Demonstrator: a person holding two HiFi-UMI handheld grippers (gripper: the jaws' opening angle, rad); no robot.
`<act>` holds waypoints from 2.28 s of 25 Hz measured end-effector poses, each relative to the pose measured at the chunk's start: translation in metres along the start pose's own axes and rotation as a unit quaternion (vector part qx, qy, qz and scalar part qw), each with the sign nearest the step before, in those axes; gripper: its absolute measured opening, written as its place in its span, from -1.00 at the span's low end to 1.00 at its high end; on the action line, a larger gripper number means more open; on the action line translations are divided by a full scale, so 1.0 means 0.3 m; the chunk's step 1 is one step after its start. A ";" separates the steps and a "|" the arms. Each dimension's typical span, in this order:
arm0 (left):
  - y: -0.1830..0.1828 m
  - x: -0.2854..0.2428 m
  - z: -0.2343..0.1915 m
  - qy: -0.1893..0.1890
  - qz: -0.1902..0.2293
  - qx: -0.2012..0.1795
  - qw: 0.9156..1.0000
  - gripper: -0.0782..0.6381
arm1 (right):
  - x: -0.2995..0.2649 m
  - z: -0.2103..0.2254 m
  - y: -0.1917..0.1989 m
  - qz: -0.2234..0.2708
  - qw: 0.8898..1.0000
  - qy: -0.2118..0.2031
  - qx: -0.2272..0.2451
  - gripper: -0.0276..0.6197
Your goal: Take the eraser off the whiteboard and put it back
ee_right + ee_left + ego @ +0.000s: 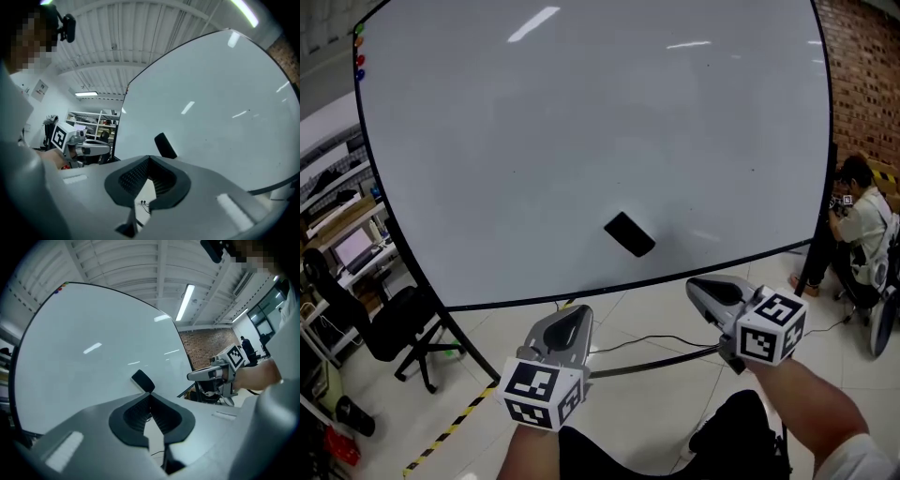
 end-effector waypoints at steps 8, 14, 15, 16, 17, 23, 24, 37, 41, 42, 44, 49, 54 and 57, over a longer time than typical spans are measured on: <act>0.018 -0.095 -0.065 -0.008 0.022 0.023 0.999 -0.73 | -0.119 0.084 -0.006 0.014 0.999 0.028 -0.027 -0.91; 0.017 -0.126 -0.129 -0.016 0.020 0.038 0.999 -0.73 | -0.170 0.044 -0.010 -0.008 0.997 0.057 0.053 -0.91; 0.014 -0.132 -0.128 -0.016 0.020 0.036 0.999 -0.73 | -0.174 0.047 -0.007 -0.010 0.997 0.059 0.055 -0.91; 0.010 -0.137 -0.126 -0.016 0.019 0.032 0.999 -0.73 | -0.179 0.052 -0.003 -0.010 0.997 0.061 0.053 -0.91; 0.006 -0.141 -0.123 -0.017 0.019 0.027 0.999 -0.73 | -0.184 0.057 -0.001 -0.010 0.997 0.062 0.049 -0.91; 0.001 -0.143 -0.124 -0.019 0.026 0.023 0.999 -0.73 | -0.205 0.046 0.000 -0.012 0.995 0.075 0.067 -0.90; 0.002 -0.141 -0.124 -0.019 0.024 0.022 0.999 -0.73 | -0.208 0.042 -0.004 -0.013 0.994 0.080 0.077 -0.90; 0.010 -0.133 -0.124 -0.017 0.014 0.017 1.000 -0.73 | -0.364 -0.010 -0.100 -0.056 0.953 0.164 0.248 -0.10; 0.008 -0.135 -0.118 -0.016 0.015 0.016 1.000 -0.73 | -0.386 0.001 -0.101 -0.060 0.955 0.169 0.236 -0.07; 0.009 -0.136 -0.118 -0.016 0.015 0.016 1.000 -0.73 | -0.391 0.000 -0.099 -0.061 0.955 0.168 0.236 -0.07; 0.012 -0.139 -0.120 -0.015 0.015 0.016 1.000 -0.73 | -0.405 0.000 -0.097 -0.063 0.953 0.171 0.242 -0.07; 0.027 -0.149 -0.122 -0.013 0.014 0.019 1.000 -0.73 | -0.474 0.002 -0.114 -0.067 0.940 0.191 0.273 -0.07; 0.032 -0.144 -0.110 -0.010 0.011 0.019 1.000 -0.73 | -0.526 -0.014 -0.134 -0.073 0.930 0.204 0.297 -0.07; 0.039 -0.139 -0.110 -0.009 0.010 0.018 1.000 -0.73 | -0.553 -0.017 -0.137 -0.080 0.924 0.218 0.303 -0.07</act>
Point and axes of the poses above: the fingertips, and each gripper's own axes: x backward along the fingers, z to its right, y out of its underside, the point moved 9 cm from there along x, backward along the fingers, and after that the axes turned 12 degrees about -z, right-handed, at the moved point
